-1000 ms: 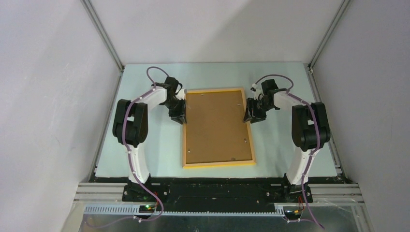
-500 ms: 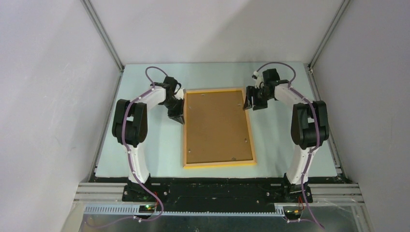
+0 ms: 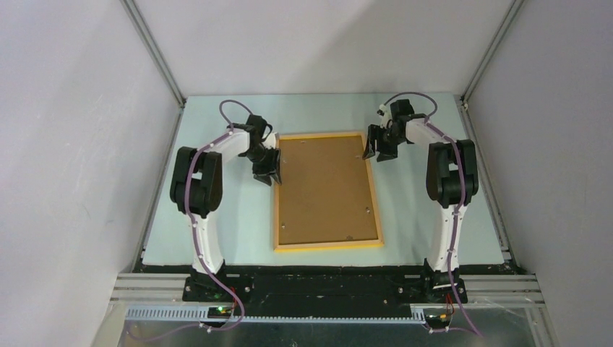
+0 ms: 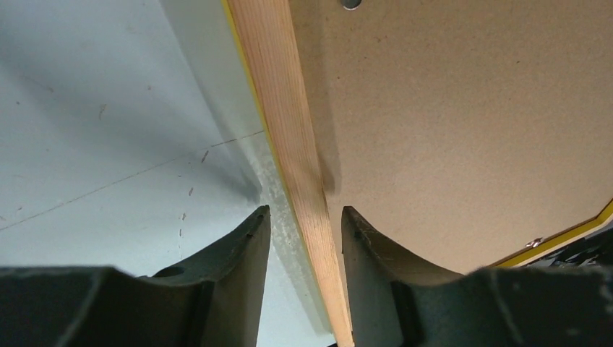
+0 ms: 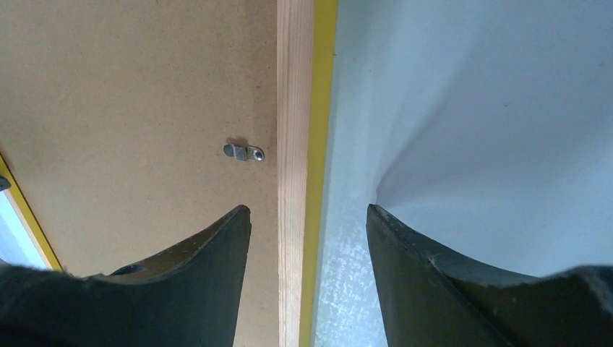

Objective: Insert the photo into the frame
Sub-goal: Install the photo frame at the center of the board.

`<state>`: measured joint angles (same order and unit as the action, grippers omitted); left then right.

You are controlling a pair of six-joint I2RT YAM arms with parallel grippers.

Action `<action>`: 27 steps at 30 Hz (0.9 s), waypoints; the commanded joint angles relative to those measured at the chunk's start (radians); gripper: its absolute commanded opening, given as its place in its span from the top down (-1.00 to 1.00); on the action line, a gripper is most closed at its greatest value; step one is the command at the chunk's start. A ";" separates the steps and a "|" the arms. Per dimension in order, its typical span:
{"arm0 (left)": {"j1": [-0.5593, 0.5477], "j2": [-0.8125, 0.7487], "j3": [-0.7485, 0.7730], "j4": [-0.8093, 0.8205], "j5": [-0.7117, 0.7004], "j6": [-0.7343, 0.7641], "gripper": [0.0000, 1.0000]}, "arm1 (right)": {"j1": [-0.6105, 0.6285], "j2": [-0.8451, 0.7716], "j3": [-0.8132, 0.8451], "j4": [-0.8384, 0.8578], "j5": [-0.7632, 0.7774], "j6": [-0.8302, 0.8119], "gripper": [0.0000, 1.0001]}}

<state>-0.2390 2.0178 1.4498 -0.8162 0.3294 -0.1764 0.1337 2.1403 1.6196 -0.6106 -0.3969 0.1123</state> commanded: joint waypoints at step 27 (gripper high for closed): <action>-0.042 0.033 0.044 0.014 0.014 -0.017 0.85 | 0.028 0.132 0.202 -0.051 0.019 0.041 -0.27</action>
<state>-0.2596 2.0502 1.4635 -0.8219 0.3271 -0.1951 0.1432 2.2448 1.7687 -0.6403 -0.3904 0.1398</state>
